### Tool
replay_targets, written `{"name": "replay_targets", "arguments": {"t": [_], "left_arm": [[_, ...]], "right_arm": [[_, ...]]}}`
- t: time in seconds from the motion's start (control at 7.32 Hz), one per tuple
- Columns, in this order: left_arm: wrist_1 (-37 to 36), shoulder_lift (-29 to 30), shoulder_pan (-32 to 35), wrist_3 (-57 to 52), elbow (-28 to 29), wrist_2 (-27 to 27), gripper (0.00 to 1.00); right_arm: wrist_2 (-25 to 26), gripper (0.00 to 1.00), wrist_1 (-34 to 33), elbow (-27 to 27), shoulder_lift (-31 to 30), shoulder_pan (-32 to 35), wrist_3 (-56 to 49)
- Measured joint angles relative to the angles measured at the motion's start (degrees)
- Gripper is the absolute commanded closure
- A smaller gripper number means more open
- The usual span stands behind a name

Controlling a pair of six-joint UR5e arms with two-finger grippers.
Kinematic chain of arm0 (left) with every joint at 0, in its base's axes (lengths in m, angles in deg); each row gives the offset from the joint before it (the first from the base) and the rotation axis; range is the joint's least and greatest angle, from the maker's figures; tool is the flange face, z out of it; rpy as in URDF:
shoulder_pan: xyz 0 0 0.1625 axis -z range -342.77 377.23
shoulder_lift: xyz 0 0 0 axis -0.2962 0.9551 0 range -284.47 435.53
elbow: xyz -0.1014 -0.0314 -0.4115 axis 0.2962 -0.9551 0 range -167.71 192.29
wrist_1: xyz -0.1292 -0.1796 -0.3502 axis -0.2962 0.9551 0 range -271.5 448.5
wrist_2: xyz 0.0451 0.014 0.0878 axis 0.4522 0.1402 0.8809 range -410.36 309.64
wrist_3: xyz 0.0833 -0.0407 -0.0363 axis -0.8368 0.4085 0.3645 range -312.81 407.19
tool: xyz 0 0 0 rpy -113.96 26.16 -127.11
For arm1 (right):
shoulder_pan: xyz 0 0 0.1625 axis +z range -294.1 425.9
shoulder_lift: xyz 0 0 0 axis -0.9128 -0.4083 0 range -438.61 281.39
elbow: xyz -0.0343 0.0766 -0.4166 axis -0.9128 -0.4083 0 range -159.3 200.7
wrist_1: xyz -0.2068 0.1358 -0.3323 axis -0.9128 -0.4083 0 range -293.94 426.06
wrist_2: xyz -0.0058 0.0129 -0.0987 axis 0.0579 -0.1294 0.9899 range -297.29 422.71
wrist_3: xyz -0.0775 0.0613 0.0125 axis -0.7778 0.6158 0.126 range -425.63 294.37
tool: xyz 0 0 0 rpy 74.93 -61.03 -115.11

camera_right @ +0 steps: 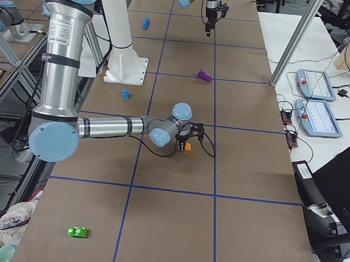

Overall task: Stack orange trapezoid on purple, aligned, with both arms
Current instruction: 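Carry the orange block over the purple block with the right gripper while the left withdraws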

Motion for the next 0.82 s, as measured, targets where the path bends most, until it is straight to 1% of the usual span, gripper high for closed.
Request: {"name": "replay_targets", "arguments": {"t": [0.14,0.27,0.41,0.68,0.82], "left_arm": [[0.02,-0.44,0.05,-0.11,-0.16,0.0,0.0],[0.04,-1.52,0.43,-1.17,-0.66,0.0,0.0],[0.01,-3.17,1.55,-3.62,-1.55,-0.05,0.0],[-0.07,-7.41,6.34,-11.24,-2.6,-1.85,0.0],[-0.07,-9.97,9.89,-16.72,-2.66,-3.61,0.0]], "right_arm": [[-1.04,1.0,-3.77,2.75,0.55,1.45,0.02],[-1.4,1.0,-9.86,6.3,2.29,2.16,0.18],[-1.43,1.0,-16.19,8.83,5.72,2.44,0.99],[-1.08,1.0,-26.02,9.07,17.13,0.62,7.04],[-0.44,1.0,-30.02,8.03,23.6,-2.15,12.4]]}}
